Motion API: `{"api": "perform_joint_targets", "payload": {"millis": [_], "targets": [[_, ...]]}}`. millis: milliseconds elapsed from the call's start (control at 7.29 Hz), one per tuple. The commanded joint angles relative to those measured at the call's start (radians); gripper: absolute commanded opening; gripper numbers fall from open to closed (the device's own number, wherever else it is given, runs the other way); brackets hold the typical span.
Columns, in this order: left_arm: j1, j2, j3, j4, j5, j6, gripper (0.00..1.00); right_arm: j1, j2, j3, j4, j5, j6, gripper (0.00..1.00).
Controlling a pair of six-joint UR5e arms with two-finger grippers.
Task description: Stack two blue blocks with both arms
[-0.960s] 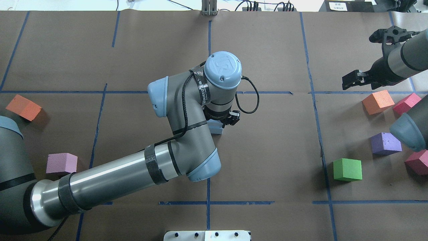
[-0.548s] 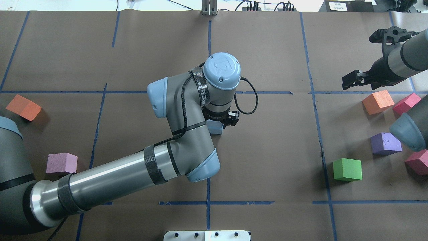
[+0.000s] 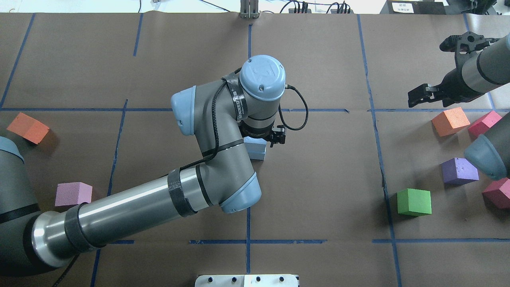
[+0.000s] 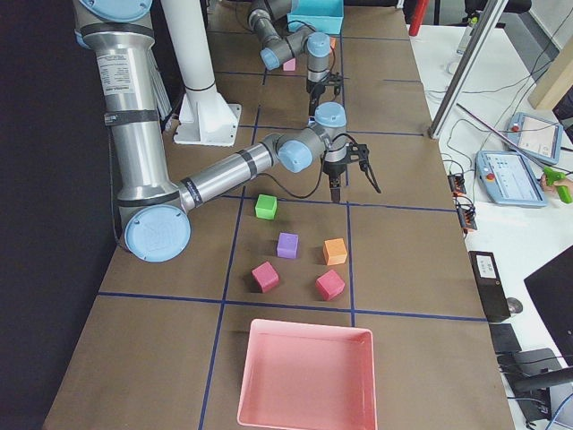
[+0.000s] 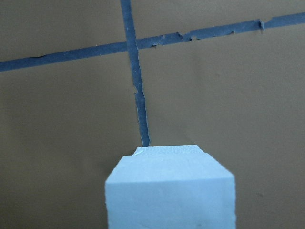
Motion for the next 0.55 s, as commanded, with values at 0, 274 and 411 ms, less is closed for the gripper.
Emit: {"api": "perform_joint_targets", "payload": {"millis": [0, 274, 411], "targets": [[-0.101, 0.154, -0.293, 0.082, -0.009, 0.02, 1.0, 0.056, 0.003, -0.013, -0.005, 0.056, -0.079, 1.0], [-0.299, 0.409, -0.517, 0.086, -0.219, 0.263, 1.0, 0.214, 0.007, -0.11, -0.009, 0.18, -0.279, 1.0], [-0.43, 0.538, -0.564, 0.084, -0.333, 0.469, 1.0, 0.304, 0.009, -0.175, -0.012, 0.229, -0.404, 1.0]]}}
